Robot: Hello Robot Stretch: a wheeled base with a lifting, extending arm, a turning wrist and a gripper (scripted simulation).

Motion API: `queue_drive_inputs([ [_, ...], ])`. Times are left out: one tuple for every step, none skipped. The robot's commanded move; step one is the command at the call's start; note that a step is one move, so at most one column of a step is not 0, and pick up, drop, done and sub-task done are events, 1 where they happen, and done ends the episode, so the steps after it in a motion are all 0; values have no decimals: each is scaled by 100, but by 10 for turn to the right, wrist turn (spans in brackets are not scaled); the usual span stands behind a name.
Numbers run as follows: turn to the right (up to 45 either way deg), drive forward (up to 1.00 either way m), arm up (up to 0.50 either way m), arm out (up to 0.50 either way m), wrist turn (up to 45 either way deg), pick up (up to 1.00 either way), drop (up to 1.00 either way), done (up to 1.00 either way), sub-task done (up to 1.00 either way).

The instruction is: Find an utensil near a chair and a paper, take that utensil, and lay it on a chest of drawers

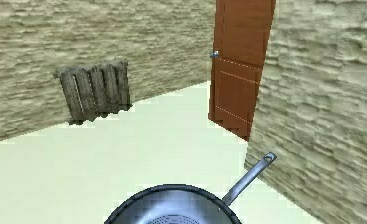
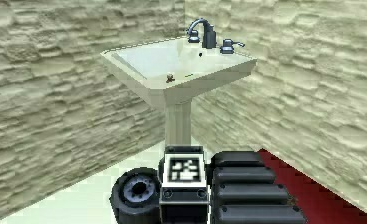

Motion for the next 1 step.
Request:
queue_drive_inputs([
  [-330,0,0,0,0,0,0,0,0],
])
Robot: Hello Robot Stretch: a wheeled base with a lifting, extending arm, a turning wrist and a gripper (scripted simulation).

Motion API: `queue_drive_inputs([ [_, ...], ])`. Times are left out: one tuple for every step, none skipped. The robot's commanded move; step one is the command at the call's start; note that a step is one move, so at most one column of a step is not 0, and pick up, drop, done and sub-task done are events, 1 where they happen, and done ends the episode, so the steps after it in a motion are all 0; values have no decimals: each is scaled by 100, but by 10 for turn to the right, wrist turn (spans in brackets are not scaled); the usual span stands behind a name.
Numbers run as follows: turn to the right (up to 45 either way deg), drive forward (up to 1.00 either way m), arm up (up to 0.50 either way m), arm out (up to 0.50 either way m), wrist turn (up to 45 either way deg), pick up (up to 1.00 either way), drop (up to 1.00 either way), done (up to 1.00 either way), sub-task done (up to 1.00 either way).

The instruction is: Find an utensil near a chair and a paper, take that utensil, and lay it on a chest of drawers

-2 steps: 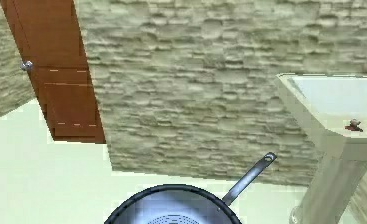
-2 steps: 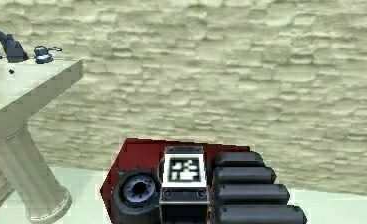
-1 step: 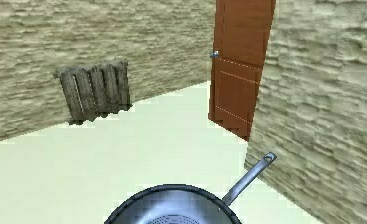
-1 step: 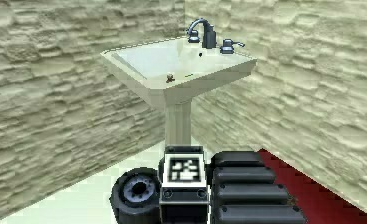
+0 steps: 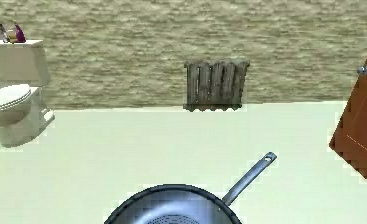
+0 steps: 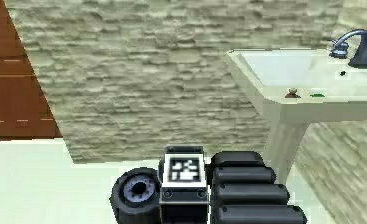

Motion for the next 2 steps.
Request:
queue_drive_inputs([
  [450,0,0,0,0,0,0,0,0],
  [270,0,0,0,0,0,0,0,0],
])
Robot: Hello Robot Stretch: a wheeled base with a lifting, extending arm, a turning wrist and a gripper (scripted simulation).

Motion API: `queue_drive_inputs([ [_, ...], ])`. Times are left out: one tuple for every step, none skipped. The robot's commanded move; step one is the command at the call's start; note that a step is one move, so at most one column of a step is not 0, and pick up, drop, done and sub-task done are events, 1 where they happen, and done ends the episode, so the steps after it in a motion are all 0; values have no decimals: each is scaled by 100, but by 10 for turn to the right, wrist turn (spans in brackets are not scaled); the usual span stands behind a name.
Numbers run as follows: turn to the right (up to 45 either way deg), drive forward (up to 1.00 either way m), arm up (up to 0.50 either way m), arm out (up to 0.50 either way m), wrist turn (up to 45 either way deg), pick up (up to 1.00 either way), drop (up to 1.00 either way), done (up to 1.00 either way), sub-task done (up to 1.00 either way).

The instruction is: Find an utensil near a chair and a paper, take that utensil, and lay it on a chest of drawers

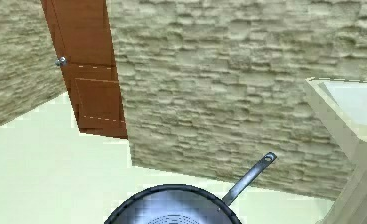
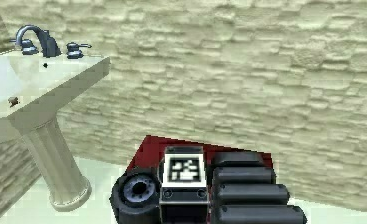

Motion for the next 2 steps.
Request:
queue_drive_inputs([
  [0,0,0,48,0,0,0,0,0],
  [0,0,0,0,450,0,0,0,0],
])
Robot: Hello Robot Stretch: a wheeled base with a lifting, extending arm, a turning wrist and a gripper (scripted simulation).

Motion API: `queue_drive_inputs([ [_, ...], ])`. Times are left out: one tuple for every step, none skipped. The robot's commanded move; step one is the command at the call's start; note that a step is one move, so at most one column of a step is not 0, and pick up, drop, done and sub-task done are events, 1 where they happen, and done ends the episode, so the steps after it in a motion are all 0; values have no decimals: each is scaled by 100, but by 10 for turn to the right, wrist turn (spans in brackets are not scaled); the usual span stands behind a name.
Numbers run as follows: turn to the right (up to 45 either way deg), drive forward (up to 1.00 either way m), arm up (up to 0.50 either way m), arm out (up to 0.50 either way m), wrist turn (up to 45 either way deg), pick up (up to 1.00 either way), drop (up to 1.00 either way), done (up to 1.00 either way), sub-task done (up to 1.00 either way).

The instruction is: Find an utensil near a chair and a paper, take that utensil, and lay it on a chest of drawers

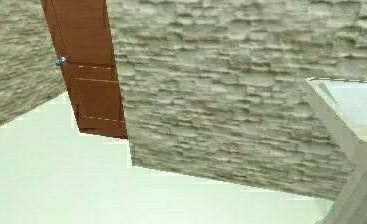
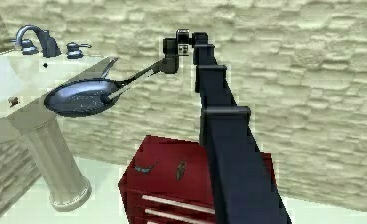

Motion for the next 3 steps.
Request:
queue_drive_inputs([
  [0,0,0,0,450,0,0,0,0],
  [0,0,0,0,450,0,0,0,0],
  [0,0,0,0,180,0,0,0,0],
])
